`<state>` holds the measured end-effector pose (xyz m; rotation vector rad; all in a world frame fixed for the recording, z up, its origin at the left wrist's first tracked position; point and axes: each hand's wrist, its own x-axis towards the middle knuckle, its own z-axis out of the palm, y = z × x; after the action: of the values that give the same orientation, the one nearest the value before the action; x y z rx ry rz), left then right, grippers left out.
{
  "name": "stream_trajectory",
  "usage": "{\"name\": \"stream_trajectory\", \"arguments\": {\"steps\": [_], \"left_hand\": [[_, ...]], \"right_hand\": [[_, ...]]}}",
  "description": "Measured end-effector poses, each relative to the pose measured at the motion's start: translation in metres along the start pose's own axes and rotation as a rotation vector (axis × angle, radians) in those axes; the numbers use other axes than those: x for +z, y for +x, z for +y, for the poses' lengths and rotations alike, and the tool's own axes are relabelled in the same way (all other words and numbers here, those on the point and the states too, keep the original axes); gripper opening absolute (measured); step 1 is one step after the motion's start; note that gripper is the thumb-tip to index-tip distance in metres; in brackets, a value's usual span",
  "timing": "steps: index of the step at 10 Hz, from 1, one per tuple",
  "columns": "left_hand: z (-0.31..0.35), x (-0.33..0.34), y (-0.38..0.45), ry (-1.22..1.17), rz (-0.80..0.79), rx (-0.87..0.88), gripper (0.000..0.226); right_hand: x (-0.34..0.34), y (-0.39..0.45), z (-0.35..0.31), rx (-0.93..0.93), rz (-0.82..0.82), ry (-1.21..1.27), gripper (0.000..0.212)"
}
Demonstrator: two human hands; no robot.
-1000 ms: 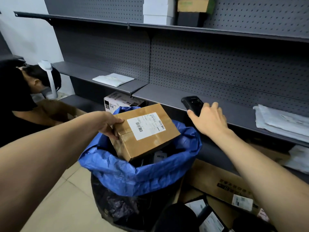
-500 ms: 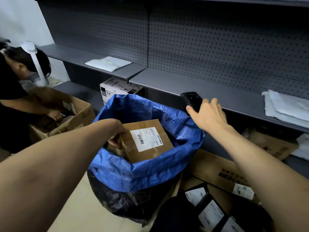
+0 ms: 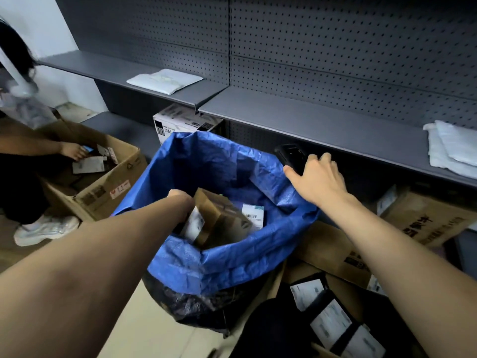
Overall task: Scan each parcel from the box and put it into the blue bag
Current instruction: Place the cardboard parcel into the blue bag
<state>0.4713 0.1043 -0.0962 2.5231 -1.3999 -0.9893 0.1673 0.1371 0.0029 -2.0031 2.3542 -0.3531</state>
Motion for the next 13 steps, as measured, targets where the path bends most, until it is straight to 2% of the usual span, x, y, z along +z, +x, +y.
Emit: {"name": "stream_trajectory", "arguments": {"steps": [1, 2, 3, 4, 8, 13], "left_hand": [[0.011, 0.008, -0.014, -0.098, 0.139, 0.09, 0.04], [0.014, 0.016, -0.018, -0.066, 0.097, 0.24, 0.049], [0.015, 0.02, -0.017, 0.04, 0.075, 0.318, 0.052], [0.016, 0.021, -0.02, 0.084, 0.06, 0.346, 0.053], [0.066, 0.028, -0.064, 0.181, 0.172, 0.545, 0.052], [0.133, 0.08, -0.126, 0.341, 0.279, 0.785, 0.057]], "right_hand": [[0.002, 0.0, 0.001, -0.008, -0.006, -0.022, 0.076], [0.004, -0.002, 0.001, -0.01, -0.013, -0.031, 0.076], [0.005, -0.005, 0.003, -0.015, -0.017, -0.037, 0.076], [0.004, -0.007, 0.007, -0.011, -0.018, -0.049, 0.076], [-0.014, -0.024, 0.045, 0.058, 0.016, -0.064, 0.076], [-0.044, -0.064, 0.145, 0.215, 0.027, -0.076, 0.079]]}}
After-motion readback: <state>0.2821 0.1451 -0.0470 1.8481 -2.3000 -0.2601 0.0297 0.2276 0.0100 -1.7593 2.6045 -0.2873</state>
